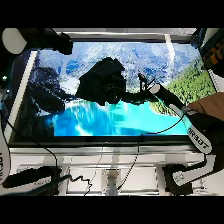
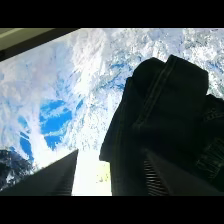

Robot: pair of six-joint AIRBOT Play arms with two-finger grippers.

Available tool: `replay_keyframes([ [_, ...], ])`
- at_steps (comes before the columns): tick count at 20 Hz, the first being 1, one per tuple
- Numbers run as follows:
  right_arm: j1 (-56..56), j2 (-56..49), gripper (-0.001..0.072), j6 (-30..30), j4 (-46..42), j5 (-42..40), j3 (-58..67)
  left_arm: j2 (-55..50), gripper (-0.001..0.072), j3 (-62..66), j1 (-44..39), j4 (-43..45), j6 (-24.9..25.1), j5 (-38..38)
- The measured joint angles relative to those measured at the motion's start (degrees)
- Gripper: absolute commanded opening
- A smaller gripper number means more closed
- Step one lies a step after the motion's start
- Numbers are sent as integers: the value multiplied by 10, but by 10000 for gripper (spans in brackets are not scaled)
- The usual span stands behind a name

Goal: Fold the clothes and pants, and hang the long-sleeved shirts on hangers.

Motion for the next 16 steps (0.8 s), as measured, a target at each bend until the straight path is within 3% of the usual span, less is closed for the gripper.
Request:
replay_keyframes([
  [12,31,-56,565,-38,28,34,55,-20,538,0,0,0,0,2],
  [16,34,-66,565,-22,8,40,75,-20,538,0,0,0,0,2],
])
